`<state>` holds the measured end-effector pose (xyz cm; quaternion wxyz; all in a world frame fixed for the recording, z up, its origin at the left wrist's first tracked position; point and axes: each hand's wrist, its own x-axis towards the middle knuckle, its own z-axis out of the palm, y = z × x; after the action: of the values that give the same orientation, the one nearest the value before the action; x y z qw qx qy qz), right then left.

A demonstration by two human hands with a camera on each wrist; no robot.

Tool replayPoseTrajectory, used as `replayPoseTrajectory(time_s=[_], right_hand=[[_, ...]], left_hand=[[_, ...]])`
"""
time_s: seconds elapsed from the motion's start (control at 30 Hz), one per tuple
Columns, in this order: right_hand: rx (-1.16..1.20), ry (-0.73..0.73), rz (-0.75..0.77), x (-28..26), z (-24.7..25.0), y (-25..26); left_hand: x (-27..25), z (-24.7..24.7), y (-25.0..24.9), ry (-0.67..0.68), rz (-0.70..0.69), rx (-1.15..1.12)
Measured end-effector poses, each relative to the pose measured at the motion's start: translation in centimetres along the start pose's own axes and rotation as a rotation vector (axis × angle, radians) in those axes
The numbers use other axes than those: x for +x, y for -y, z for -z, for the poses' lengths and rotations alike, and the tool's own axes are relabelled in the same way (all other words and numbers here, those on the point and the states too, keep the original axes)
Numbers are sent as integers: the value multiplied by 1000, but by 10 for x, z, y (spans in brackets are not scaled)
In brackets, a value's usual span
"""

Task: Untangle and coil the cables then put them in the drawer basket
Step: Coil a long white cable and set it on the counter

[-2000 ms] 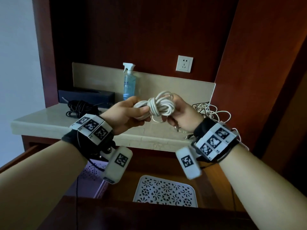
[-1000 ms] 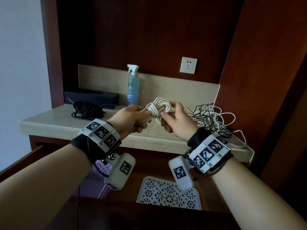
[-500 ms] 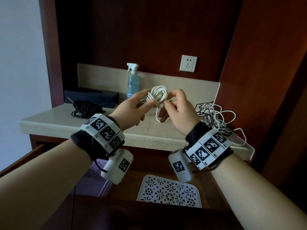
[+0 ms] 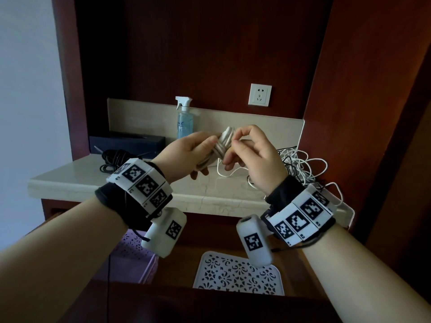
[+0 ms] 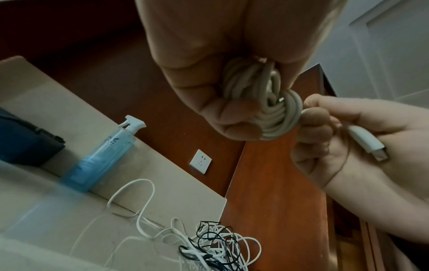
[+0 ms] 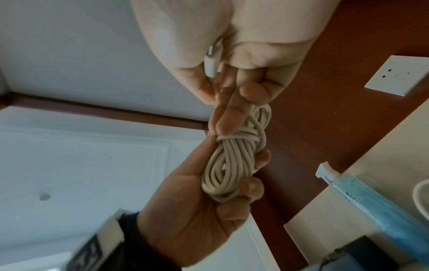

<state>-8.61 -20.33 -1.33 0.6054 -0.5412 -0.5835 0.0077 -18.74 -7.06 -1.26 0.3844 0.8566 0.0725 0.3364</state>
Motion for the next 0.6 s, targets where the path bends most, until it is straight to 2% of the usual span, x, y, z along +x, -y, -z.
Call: replayPoseTrajectory(time_s=[0.1, 0.2, 0.33, 0.5, 0.6], right_hand=[[211, 54, 6, 3, 1, 3], [389, 172, -15, 7, 5, 5], [353, 229, 68, 4, 6, 7], [311, 79, 175, 5, -2, 5], [285, -76, 171, 9, -4, 11]], left_hand=[[-1, 1, -1, 22, -22, -74], [-3, 9, -4, 94, -55, -83], [-3, 21, -7, 187, -52, -70], [-7, 22, -3, 265, -106, -40], [-7, 15, -2, 224, -104, -143]])
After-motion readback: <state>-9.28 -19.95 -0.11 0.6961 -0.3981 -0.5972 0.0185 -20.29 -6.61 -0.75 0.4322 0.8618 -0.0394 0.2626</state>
